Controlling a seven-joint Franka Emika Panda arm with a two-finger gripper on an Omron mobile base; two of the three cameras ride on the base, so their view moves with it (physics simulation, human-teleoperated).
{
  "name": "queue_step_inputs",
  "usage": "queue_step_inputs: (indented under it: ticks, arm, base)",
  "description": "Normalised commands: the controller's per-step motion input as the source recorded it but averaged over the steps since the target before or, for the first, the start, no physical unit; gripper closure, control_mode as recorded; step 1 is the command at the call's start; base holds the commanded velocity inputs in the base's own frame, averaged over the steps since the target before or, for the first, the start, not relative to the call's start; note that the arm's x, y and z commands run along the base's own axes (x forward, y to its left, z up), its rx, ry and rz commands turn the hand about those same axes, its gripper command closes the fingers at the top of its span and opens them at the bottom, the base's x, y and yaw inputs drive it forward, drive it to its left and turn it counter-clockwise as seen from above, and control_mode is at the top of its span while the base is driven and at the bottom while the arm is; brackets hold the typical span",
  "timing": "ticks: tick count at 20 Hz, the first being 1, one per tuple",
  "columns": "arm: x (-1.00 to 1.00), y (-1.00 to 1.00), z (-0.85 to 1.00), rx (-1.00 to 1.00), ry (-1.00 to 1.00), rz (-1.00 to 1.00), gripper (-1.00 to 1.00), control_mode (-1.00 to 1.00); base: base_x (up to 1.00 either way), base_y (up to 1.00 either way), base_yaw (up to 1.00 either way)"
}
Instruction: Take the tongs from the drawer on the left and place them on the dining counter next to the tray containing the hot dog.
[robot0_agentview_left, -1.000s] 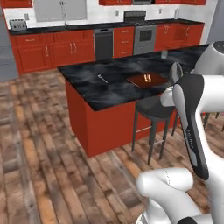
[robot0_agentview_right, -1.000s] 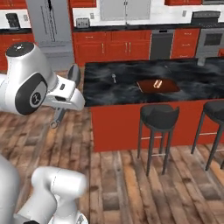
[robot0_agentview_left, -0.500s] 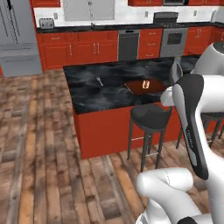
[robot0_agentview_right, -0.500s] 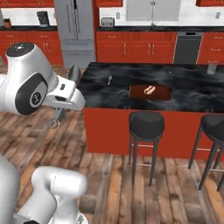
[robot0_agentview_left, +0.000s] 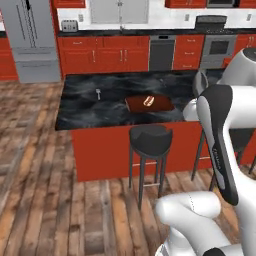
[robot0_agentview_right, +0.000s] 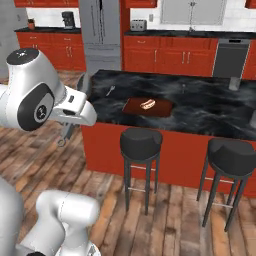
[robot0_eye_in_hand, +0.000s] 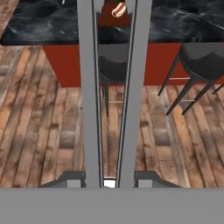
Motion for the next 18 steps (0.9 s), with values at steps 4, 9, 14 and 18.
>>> queue_step_inputs:
  ticks: [4, 9, 14, 18]
  arm:
    - [0.0, 0.0, 0.0, 0.0, 0.0, 0.0, 1.0, 1.0]
    - [0.0, 0.0, 0.0, 0.0, 0.0, 0.0, 1.0, 1.0]
    - [0.0, 0.0, 0.0, 0.0, 0.0, 0.0, 1.0, 1.0]
    - [0.0, 0.0, 0.0, 0.0, 0.0, 0.0, 1.0, 1.0]
  base:
    - [0.3, -1.0, 0.18]
    - [0.48, -0.97, 0.09]
    - [0.67, -0.52, -0.01]
    - [0.77, -0.04, -0.06]
